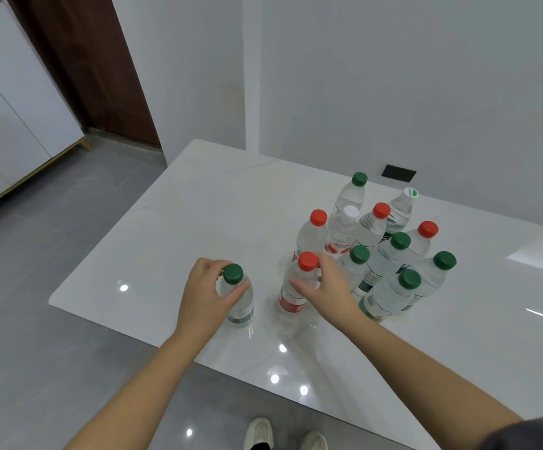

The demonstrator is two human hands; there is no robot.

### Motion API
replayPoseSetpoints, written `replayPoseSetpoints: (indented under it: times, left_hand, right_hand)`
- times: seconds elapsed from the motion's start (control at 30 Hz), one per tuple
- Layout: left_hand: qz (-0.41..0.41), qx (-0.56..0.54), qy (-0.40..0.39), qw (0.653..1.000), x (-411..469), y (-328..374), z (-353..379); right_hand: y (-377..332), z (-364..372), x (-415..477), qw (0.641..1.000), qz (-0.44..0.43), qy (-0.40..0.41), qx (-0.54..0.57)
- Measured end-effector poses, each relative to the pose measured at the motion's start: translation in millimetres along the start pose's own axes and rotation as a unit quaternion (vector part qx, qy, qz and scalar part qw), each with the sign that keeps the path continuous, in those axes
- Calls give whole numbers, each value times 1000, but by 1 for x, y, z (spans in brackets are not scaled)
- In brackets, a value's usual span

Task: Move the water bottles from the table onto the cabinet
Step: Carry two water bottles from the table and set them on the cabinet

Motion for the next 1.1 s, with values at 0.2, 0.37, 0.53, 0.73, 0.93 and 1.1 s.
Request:
replayPoseSetpoints:
  times: [0.2,0.37,0.53,0.73,0.93,1.1]
  left_hand:
    - [-133,-150,-38,979,-10,-39,37]
    - [-204,-160,-8,966,-20,-63,69]
    - [-271,-171,36,947,-20,-70,94]
    - [-318,-163,61,932,-20,-88,112]
    - [-305,-204,84,926,-33,-71,102]
    - [-262,-249,119,925,-44,-28,60]
  right_hand:
    - [39,33,-8,989,71,10,132]
    - [65,56,-8,985,76,35,148]
    - [88,74,-7,982,116,46,141]
    - [102,84,-9,981,127,40,139]
    - [88,71,-14,980,107,38,166]
    - [35,41,-5,979,51,21,195]
Point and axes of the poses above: each hand's wrist, its own x-axis towards the middle knuckle, its own z-axis out of the palm, y = z × x, the point moved 1 cm from there along x, towards the middle knuckle, and after that the axes turned 8 degrees about -z, right-handed, at the moved point
